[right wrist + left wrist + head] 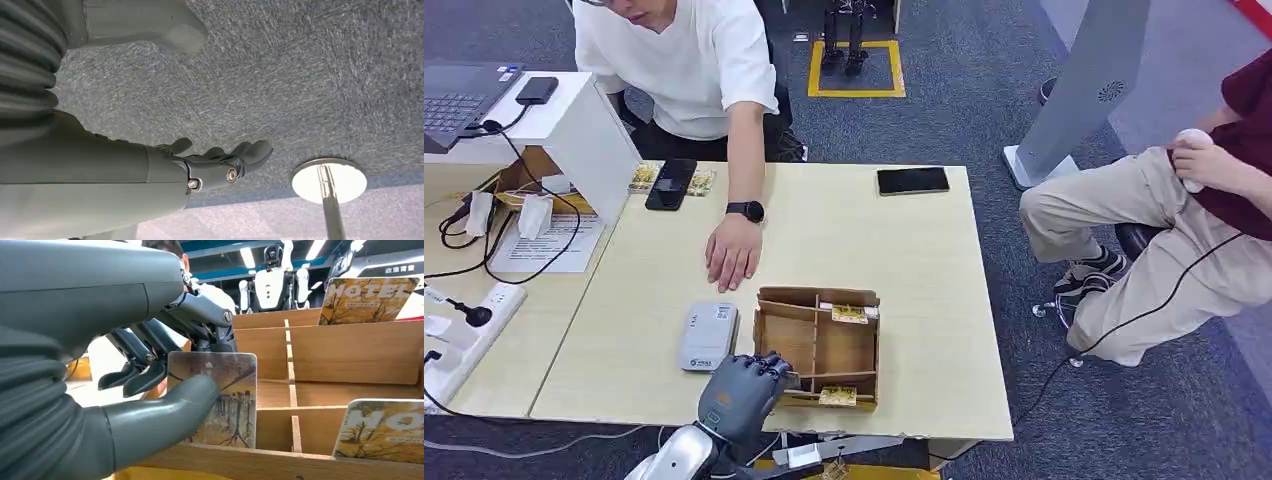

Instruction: Pass the card to the sensor for recognition and then transmit it.

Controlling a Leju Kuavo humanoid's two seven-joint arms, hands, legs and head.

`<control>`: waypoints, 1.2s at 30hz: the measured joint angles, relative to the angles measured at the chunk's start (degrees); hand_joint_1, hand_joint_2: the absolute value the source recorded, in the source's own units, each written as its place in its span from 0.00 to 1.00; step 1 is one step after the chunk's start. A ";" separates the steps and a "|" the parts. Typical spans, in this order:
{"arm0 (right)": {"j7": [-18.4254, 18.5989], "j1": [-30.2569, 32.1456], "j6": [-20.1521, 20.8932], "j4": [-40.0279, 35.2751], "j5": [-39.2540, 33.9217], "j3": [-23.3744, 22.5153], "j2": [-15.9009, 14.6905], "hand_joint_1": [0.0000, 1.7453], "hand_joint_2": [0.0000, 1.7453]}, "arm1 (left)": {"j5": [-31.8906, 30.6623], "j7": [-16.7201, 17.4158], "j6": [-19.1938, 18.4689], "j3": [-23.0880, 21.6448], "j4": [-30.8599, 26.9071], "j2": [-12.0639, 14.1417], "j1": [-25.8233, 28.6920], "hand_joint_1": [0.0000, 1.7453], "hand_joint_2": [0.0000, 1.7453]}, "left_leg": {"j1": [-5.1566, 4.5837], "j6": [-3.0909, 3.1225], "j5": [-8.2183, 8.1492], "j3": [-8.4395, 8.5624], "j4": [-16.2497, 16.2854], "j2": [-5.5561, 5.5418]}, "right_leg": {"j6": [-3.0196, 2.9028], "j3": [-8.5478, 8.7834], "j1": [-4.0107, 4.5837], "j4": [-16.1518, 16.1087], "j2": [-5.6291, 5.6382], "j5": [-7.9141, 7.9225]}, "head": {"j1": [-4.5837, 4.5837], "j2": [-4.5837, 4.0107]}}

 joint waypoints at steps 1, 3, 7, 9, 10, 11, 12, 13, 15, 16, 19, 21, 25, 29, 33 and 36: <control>0.00 0.00 0.00 0.02 0.00 0.09 0.00 0.00 1.00 | 0.09 -0.28 0.00 0.00 0.00 0.00 0.01 1.00 1.00 | 0.00 0.00 0.00 0.00 0.00 0.00 | 0.00 0.00 0.00 0.00 0.00 0.00 | 0.00 0.00; 0.00 0.00 0.00 0.02 0.02 0.30 0.00 0.00 1.00 | 0.41 -0.76 0.13 0.00 0.00 -0.02 0.11 1.00 1.00 | 0.00 0.00 0.00 0.00 0.00 0.00 | 0.00 0.00 0.00 0.00 -0.01 0.00 | 0.00 0.00; 0.00 0.01 0.00 0.11 0.15 0.61 0.00 0.00 1.00 | 2.08 -2.74 2.61 0.02 0.00 -0.39 0.80 1.00 1.00 | 0.00 0.00 0.00 -0.01 0.00 0.00 | 0.00 0.00 0.00 0.00 -0.01 0.00 | 0.00 0.00; 0.00 0.01 0.00 0.28 0.15 0.83 0.00 0.00 1.00 | 4.16 -4.79 5.45 0.04 -0.02 -0.81 1.19 1.00 1.00 | 0.00 0.00 0.00 -0.01 0.00 0.00 | 0.00 0.00 0.00 0.00 -0.01 0.00 | 0.00 0.00; -0.02 0.01 0.00 0.35 0.15 0.92 0.00 0.00 1.00 | 5.49 -5.82 6.85 0.07 -0.04 -1.01 1.39 1.00 1.00 | 0.00 0.00 0.00 -0.01 0.00 0.00 | 0.00 0.00 0.00 0.00 -0.01 0.00 | 0.00 0.00; -0.04 0.02 0.00 0.37 0.15 0.94 0.00 0.00 1.00 | 6.47 -6.65 7.85 0.11 -0.07 -1.31 1.60 1.00 1.00 | -0.01 0.00 0.00 -0.01 0.00 0.00 | 0.00 0.00 -0.01 0.00 -0.01 0.00 | 0.02 -0.02; -0.07 0.02 0.00 0.44 0.15 0.96 0.00 0.00 1.00 | 8.25 -7.94 9.34 0.22 -0.13 -1.49 1.89 1.00 1.00 | -0.01 0.01 -0.01 -0.01 0.00 0.00 | 0.00 0.00 0.00 0.00 -0.01 0.00 | 0.00 0.00; -0.15 0.02 0.00 0.46 0.11 0.96 0.00 0.00 1.00 | 11.98 -10.32 11.53 0.48 -0.22 -1.88 2.33 1.00 1.00 | -0.01 0.01 -0.01 -0.01 0.00 0.00 | 0.00 0.00 0.00 0.00 -0.01 0.00 | 0.00 0.00; -0.13 0.01 0.00 0.50 -0.02 0.96 0.00 0.00 1.00 | 20.08 -15.35 15.09 1.20 -0.68 -3.06 3.18 1.00 1.00 | -0.01 0.02 -0.01 -0.01 0.00 0.00 | 0.00 0.00 0.00 0.00 -0.02 0.00 | 0.02 0.00; -0.13 -0.01 0.00 0.50 -0.02 0.96 0.00 0.00 1.00 | 24.83 -18.62 16.14 1.89 -1.24 -4.31 3.77 1.00 1.00 | -0.01 0.02 -0.02 -0.01 0.00 0.00 | 0.00 0.00 -0.01 0.00 -0.02 0.00 | 0.00 0.00; -0.13 -0.02 0.00 0.50 0.00 0.94 0.02 0.00 1.00 | 34.81 -26.32 16.90 4.99 -3.04 -7.96 5.21 1.00 1.00 | -0.01 0.03 -0.02 -0.03 0.00 -0.01 | 0.00 0.00 -0.01 -0.01 -0.03 0.00 | 0.04 0.00; -0.22 -0.11 0.00 0.50 -0.02 0.79 0.04 0.00 1.00 | 40.18 -29.07 16.92 7.00 -4.02 -9.82 5.64 1.00 1.00 | -0.02 0.03 -0.02 -0.02 0.00 -0.01 | 0.01 0.00 -0.01 -0.01 -0.02 0.00 | 0.04 0.00; -0.24 -0.12 0.00 0.48 -0.02 0.48 0.07 0.00 1.00 | 43.45 -30.29 17.22 9.22 -5.20 -11.80 6.20 1.00 1.00 | -0.01 0.03 -0.02 -0.01 0.00 -0.01 | 0.00 0.00 0.00 -0.01 -0.06 0.00 | 0.04 0.00; -0.24 -0.13 0.00 0.46 -0.02 0.44 0.15 0.00 1.00 | 44.42 -30.64 17.24 10.25 -5.66 -12.77 6.67 1.00 1.00 | 0.00 0.03 -0.02 -0.01 0.00 -0.01 | 0.00 0.00 0.00 -0.01 -0.04 0.00 | 0.04 0.00; -0.24 -0.15 0.00 0.33 -0.02 0.39 0.20 0.00 1.00 | 49.40 -32.26 17.24 11.28 -5.95 -13.29 6.97 1.00 1.00 | 0.00 0.03 -0.02 -0.02 0.00 -0.01 | 0.00 0.00 0.00 -0.01 -0.05 0.00 | 0.04 0.00; -0.15 -0.14 0.00 0.22 -0.02 0.33 0.24 0.00 1.00 | 54.00 -33.16 17.25 12.48 -6.77 -14.21 7.10 1.00 1.00 | -0.01 0.03 -0.02 -0.02 0.00 -0.01 | 0.00 0.00 -0.01 -0.01 -0.04 0.00 | 0.06 0.00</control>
